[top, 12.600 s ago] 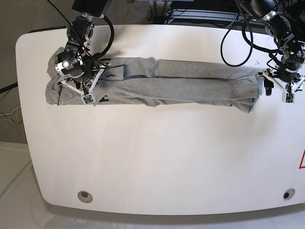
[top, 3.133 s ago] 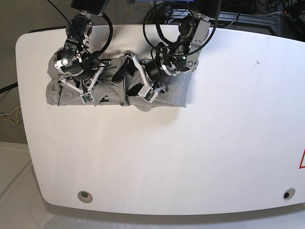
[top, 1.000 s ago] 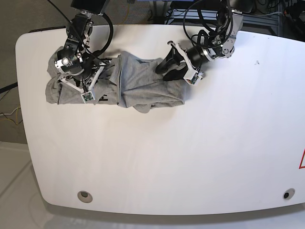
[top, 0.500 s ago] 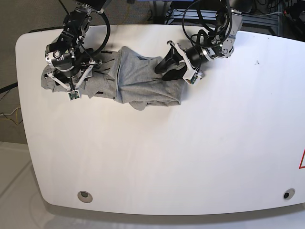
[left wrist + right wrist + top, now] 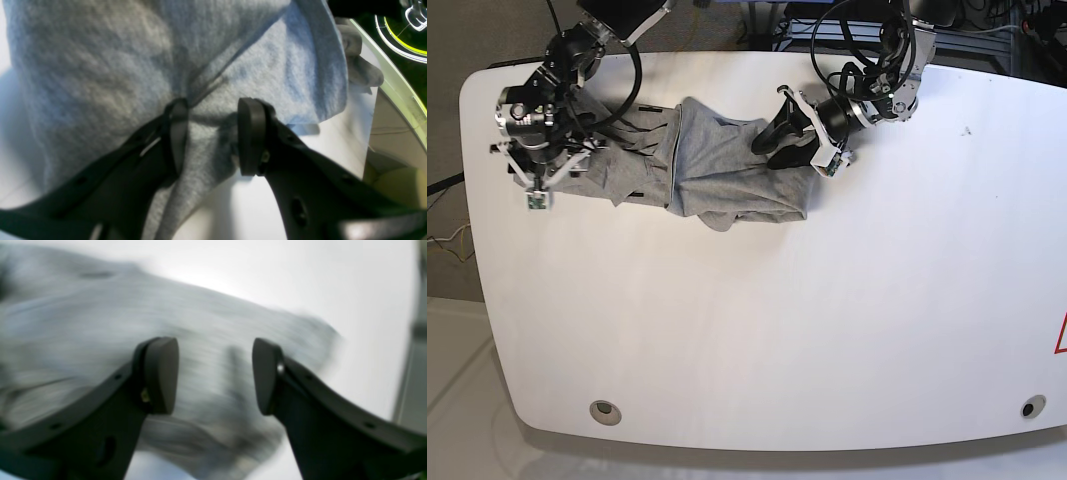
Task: Fold the T-shirt properly
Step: 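Release the strip end with the right gripper and move it outward, then grasp the strip end with the right gripper and fold it toward the left gripper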
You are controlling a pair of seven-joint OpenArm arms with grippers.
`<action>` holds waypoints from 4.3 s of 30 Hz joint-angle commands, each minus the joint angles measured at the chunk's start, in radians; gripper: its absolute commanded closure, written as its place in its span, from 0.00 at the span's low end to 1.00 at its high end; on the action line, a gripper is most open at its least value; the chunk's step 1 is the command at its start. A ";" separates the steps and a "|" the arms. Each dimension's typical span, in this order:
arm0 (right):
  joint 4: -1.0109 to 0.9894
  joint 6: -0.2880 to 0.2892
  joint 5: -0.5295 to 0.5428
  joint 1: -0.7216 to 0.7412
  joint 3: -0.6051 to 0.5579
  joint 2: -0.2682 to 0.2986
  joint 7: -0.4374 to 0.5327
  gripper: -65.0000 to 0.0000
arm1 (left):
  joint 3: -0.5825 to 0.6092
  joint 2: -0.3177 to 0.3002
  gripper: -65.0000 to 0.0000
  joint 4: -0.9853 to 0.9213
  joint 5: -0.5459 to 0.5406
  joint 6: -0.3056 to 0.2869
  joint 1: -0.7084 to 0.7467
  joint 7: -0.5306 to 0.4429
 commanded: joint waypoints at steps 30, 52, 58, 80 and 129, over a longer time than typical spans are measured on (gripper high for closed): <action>-0.226 -0.002 0.550 0.076 0.505 0.042 -0.224 0.40 | 0.003 -0.003 0.65 0.000 0.021 0.007 0.003 0.045; -0.545 -0.002 0.674 0.035 0.441 0.150 -0.129 0.41 | -0.041 -0.006 0.65 0.000 0.021 0.007 0.003 0.045; -0.495 -0.002 0.674 0.030 0.407 0.142 -0.129 0.51 | -0.041 -0.006 0.65 0.000 0.021 0.007 0.003 0.045; -0.442 -0.002 0.673 0.012 0.268 0.050 -0.114 1.00 | -0.044 -0.008 0.65 0.000 0.021 0.007 0.003 0.045; 0.021 -0.002 0.677 0.010 -0.052 -0.010 -0.231 1.00 | -0.046 -0.028 0.65 -0.001 0.020 0.007 0.009 0.045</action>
